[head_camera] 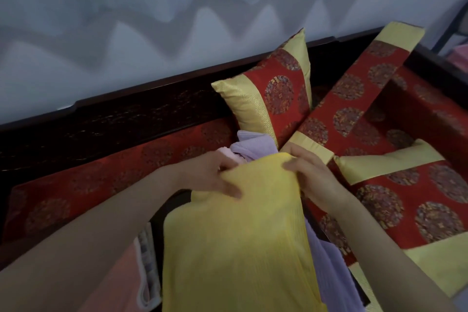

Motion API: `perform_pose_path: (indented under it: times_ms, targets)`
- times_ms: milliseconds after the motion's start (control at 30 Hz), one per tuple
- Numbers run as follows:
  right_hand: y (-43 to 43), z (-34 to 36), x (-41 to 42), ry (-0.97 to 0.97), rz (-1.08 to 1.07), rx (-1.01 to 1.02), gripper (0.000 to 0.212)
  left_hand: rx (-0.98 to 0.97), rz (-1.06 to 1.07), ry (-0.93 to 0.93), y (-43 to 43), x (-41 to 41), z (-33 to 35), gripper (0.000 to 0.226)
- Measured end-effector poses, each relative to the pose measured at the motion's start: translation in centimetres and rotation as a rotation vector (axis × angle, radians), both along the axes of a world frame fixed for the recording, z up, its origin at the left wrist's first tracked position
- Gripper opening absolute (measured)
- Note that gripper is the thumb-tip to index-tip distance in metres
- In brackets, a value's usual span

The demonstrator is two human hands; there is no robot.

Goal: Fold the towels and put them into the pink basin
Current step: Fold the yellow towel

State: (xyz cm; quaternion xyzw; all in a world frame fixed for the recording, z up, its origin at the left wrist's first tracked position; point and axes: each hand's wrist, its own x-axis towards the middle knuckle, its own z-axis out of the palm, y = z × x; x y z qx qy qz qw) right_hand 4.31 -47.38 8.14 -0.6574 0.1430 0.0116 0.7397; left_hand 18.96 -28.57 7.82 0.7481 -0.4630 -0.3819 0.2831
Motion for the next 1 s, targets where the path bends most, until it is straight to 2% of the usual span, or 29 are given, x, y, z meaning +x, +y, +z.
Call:
perform_pose_path:
  times_ms: [67, 133, 200, 300, 367, 400, 500, 600, 700, 800, 900, 1000]
  targets:
    - [-0.8, 0.4, -2.8, 0.007, -0.005, 0.106, 0.009, 0.199, -0.147, -0.130, 1.4, -0.5, 0.0, 0.028]
    - [-1.6, -0.2, -5.2, 0.048, 0.012, 0.126, 0.012, 0.278, -0.254, -0.092, 3.3, -0.9, -0.5, 0.029]
    - [-2.4, -1.5, -7.0, 0.096, 0.005, 0.044, 0.018, 0.321, -0.296, -0.031, 5.2, -0.5, -1.3, 0.031]
    - [-3.4, -4.3, -7.7, 0.185, -0.077, -0.137, 0.011, 0.343, -0.167, -0.102, 7.2, 1.9, -2.8, 0.039]
    - [-4.2, -6.7, -7.0, 0.232, -0.159, -0.239, 0.011, 0.255, 0.036, -0.074, 7.2, 3.2, -3.5, 0.045]
    - [-4.5, -8.0, -6.6, 0.253, -0.205, -0.310, 0.011, 0.187, 0.175, -0.025, 6.8, 3.3, -4.0, 0.043]
    - [-5.0, -11.0, -4.8, 0.323, -0.332, -0.400, 0.014, 0.119, 0.495, 0.043, 4.8, 2.9, -5.9, 0.010]
    - [-5.0, -12.8, -3.3, 0.394, -0.403, -0.366, 0.020, 0.171, 0.623, 0.057, 3.4, 2.7, -8.6, 0.010]
    - [-5.4, -13.2, -2.2, 0.426, -0.412, -0.383, 0.019, 0.259, 0.674, 0.097, 2.7, 3.4, -9.7, 0.022]
    - [-5.5, -12.8, -1.5, 0.470, -0.327, -0.350, 0.021, 0.378, 0.615, 0.161, 2.0, 4.4, -9.3, 0.030]
    - [-5.4, -12.2, -1.2, 0.488, -0.254, -0.362, 0.010, 0.474, 0.552, 0.235, 1.8, 5.1, -8.3, 0.042]
    - [-5.3, -12.0, -1.1, 0.466, -0.236, -0.425, 0.013, 0.533, 0.435, 0.146, 1.5, 4.8, -8.0, 0.034]
